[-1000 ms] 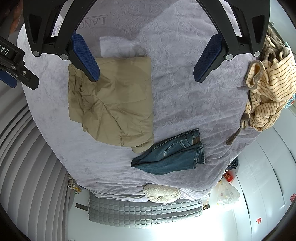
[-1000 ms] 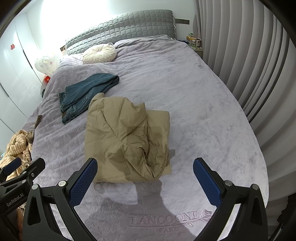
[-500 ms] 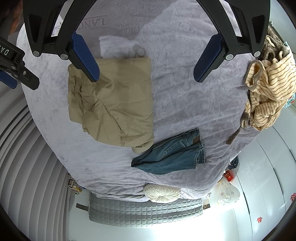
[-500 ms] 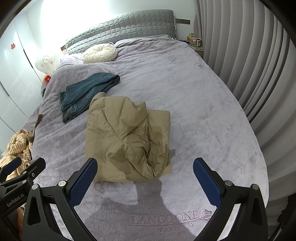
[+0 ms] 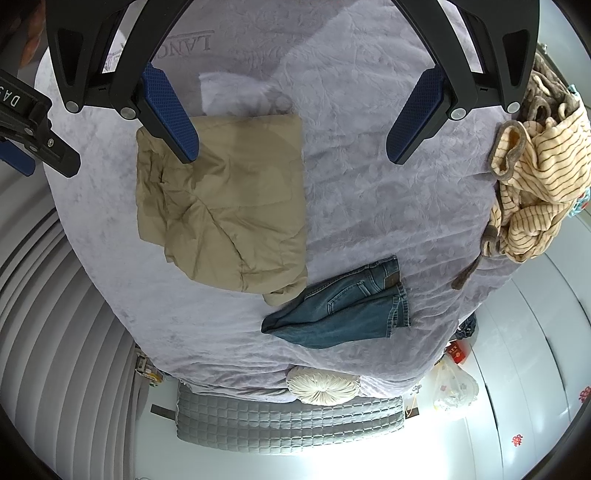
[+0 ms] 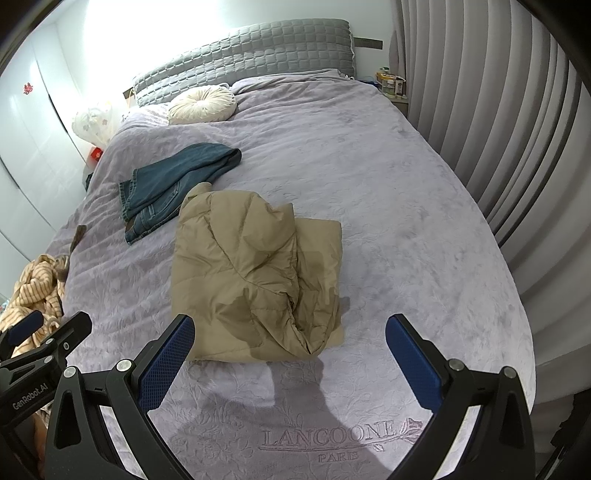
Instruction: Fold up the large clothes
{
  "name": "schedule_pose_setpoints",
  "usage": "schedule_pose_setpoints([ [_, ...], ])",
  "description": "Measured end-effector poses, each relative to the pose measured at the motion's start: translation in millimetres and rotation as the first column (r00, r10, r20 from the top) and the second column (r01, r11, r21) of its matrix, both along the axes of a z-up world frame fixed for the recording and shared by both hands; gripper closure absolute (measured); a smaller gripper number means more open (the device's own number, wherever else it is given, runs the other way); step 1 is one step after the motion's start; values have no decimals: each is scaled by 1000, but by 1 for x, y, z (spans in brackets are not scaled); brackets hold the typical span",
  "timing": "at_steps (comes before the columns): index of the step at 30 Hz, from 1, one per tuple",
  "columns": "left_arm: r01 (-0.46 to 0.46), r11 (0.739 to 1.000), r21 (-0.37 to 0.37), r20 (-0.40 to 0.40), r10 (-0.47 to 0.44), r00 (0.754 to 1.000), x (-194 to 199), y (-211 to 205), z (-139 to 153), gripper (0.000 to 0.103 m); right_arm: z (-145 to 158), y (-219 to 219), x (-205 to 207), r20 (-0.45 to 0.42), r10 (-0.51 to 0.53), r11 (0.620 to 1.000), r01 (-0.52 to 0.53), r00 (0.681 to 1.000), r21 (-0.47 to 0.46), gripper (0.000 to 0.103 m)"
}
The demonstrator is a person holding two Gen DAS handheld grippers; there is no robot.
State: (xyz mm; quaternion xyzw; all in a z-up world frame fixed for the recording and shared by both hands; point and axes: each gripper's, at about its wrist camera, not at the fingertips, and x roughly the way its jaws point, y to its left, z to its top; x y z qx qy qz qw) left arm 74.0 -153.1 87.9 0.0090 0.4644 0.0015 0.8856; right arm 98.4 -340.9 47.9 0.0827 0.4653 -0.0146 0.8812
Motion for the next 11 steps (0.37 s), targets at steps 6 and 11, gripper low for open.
schedule_pose_setpoints([
  [6,-2,1000,-2,19,2,1000,0,-1,3,1,0,1,-1,-2,-3,1000,3,1000,0,0],
  [11,10,1000,10,40,-10,999,1,-5,6,1,1,1,0,-6,-2,1000,2,1000,2,0],
])
